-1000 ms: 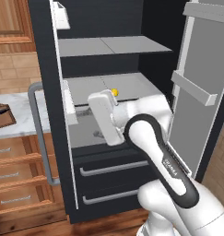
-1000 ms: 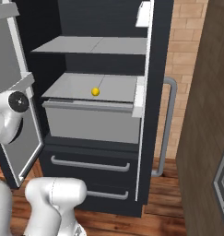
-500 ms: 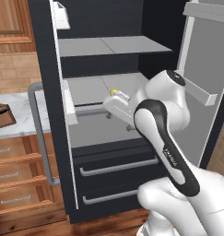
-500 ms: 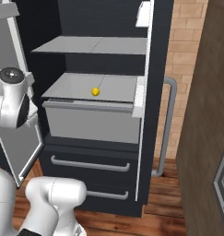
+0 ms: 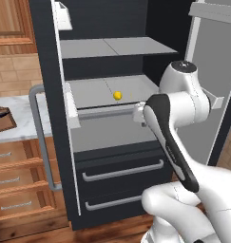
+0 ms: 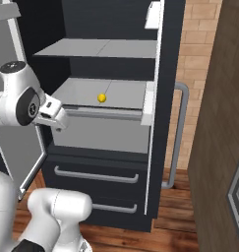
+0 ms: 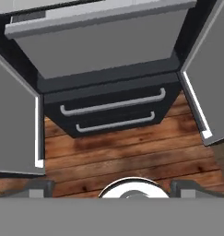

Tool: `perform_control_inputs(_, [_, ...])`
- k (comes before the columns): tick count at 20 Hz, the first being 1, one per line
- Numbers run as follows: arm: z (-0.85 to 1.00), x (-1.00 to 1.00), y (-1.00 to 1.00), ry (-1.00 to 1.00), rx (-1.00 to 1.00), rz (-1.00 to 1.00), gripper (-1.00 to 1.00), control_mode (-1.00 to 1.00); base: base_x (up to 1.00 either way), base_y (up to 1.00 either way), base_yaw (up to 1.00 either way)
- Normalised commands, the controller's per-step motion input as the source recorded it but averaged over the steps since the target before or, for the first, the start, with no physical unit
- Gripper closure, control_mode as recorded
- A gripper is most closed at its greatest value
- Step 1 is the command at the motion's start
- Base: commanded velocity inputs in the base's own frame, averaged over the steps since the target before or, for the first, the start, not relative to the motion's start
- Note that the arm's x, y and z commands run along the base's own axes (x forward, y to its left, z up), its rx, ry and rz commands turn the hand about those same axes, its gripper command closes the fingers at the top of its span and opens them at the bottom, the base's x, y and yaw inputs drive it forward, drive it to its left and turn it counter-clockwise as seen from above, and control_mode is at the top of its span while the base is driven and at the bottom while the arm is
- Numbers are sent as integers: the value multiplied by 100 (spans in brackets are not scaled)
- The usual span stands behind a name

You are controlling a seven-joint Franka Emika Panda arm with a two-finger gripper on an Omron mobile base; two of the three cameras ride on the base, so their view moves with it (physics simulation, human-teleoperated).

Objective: Retrieve a lemon from the fridge and place it on the cutting board with the fish.

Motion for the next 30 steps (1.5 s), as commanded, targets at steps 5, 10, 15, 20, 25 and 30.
perform_control_inputs(5, [-77,0,-82,0,-22,15,-100,-100,0,0,0])
perform_control_inputs(10, [-30,-8,-24,-9,-1,15,-100,-100,0,0,0])
perform_control_inputs(15, [-18,-2,0,0,0,1,-100,-100,0,0,0])
perform_control_inputs(20, [-14,0,1,0,0,0,-100,-100,0,0,0])
perform_control_inputs(25, [-4,4,0,-8,0,0,-100,-100,0,0,0])
perform_control_inputs(30, [-4,38,-1,-10,0,0,-100,100,15,-1,0])
